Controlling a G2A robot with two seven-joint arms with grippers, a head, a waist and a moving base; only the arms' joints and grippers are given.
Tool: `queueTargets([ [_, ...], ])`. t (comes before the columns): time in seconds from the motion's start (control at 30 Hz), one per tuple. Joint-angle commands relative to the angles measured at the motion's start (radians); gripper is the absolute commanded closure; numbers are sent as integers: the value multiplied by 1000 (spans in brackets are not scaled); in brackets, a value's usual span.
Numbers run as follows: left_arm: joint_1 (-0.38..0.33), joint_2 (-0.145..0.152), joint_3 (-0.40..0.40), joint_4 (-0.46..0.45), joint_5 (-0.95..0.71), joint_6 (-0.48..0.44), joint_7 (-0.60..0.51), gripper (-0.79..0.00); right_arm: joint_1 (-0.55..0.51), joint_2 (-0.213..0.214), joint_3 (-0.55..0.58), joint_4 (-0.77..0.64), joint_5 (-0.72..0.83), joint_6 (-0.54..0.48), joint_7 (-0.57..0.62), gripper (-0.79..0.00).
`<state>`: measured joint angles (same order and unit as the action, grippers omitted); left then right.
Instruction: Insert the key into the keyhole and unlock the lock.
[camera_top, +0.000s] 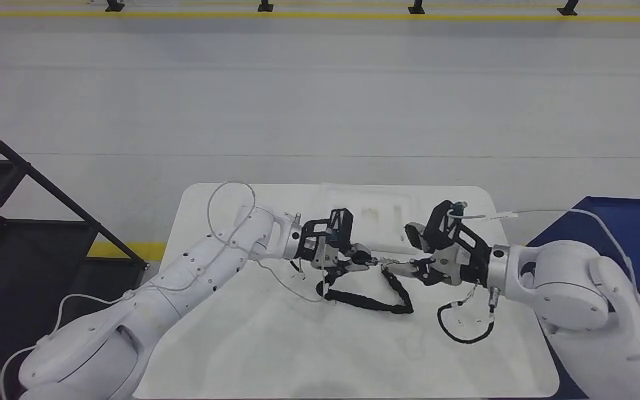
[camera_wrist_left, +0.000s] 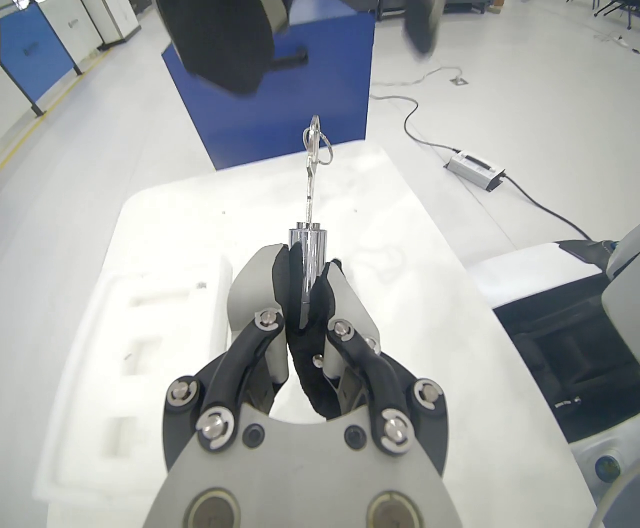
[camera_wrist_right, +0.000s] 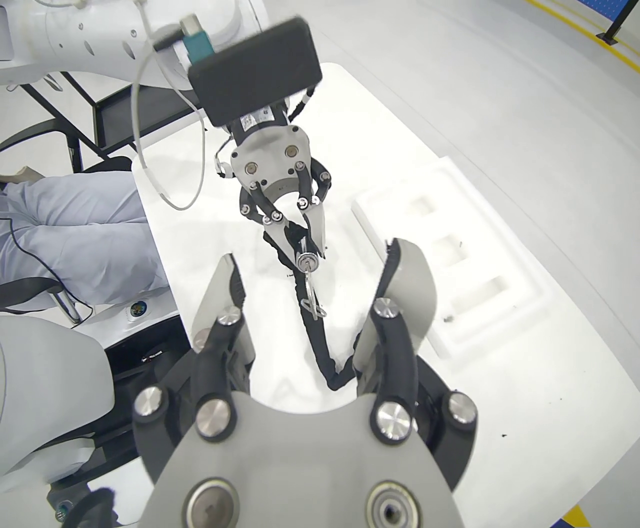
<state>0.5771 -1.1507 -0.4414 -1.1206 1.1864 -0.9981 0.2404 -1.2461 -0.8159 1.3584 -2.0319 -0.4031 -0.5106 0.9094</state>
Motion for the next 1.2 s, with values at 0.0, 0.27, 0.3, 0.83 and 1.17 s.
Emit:
queueTargets([
  [0.0, 13, -1, -2, 25, 16, 23, -24, 0, -6, 1, 10, 13, 10, -10, -6, -785],
  [0.27, 44, -21, 28, 89, 118, 80, -136, 0, -29, 6, 46, 47, 35, -32, -29, -785],
  [0.3, 49, -25, 32, 93, 119, 81, -137, 0, -32, 6, 48, 50, 39, -34, -35, -785],
  [0.83, -17, -80, -3, 191, 119, 48, -41, -785, 65, -1, -21, 254, 91, -236, -67, -785],
  [1.17, -177, -24, -78, 192, 31, -14, 126, -785, 387, -37, -172, 572, 166, -459, -93, -785],
])
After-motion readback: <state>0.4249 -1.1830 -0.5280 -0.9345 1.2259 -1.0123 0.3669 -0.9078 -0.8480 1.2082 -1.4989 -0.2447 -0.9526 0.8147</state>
